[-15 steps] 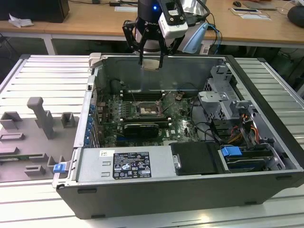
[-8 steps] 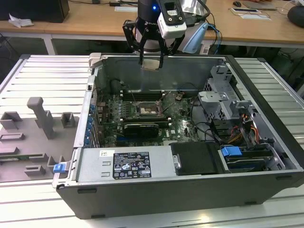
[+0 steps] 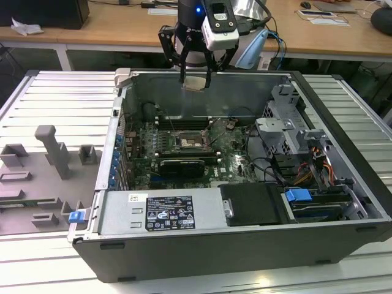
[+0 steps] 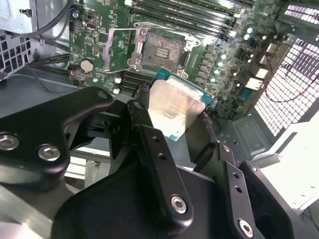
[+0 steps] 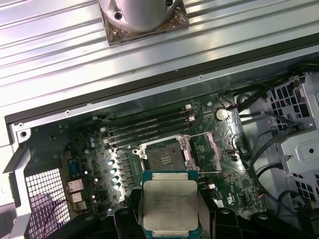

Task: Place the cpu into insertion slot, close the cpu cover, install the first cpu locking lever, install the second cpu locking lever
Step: 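Place the cpu into insertion slot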

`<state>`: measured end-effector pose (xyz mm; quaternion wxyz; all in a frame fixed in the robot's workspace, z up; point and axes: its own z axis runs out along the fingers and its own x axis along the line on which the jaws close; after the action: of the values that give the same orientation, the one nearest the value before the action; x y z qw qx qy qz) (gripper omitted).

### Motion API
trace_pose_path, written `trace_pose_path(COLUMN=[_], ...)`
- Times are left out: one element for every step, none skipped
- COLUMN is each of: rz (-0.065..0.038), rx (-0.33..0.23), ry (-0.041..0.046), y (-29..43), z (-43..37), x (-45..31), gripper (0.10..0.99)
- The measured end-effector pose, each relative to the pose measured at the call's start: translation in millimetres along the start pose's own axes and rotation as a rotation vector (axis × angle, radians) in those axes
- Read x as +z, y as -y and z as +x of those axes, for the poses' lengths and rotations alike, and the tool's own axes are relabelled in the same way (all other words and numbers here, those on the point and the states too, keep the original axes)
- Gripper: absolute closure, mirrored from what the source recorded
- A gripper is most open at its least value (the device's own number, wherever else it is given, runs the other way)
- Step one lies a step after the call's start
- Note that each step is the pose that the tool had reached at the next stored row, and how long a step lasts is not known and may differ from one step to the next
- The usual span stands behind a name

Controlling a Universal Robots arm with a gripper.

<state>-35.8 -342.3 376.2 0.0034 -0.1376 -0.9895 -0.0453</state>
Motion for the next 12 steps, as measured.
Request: trace_pose_path(rz=[0.0, 0.0, 0.0, 0.0, 0.0, 0.0, 0.0, -0.001, -0.001, -0.001, -0.001, -0.001], rx=[0.004, 0.007, 0.01, 0.013, 0.016, 0.019, 0.022, 0.026, 0.029, 0.031, 0.034, 0.037], ry=[0.0004, 0.0006, 0.0009, 0.0012, 0.0013, 0.0018, 0.002, 0.0023, 0.0025, 0.0028, 0.003, 0.0033], y=[0.0, 0.0, 0.0, 0.0, 0.0, 0.0, 0.0, 0.0, 0.0, 0.0, 0.0, 0.0], z=[0.0, 0.0, 0.0, 0.0, 0.0, 0.0, 0.0, 0.0, 0.0, 0.0, 0.0, 0.0], x=[0.0, 0.0, 0.0, 0.0, 0.0, 0.0, 0.0, 0.0, 0.0, 0.0, 0.0, 0.0], gripper=[0.553, 0.553, 0.553, 0.553, 0.553, 0.553, 0.553, 0.553, 0.553, 0.553, 0.553, 0.553])
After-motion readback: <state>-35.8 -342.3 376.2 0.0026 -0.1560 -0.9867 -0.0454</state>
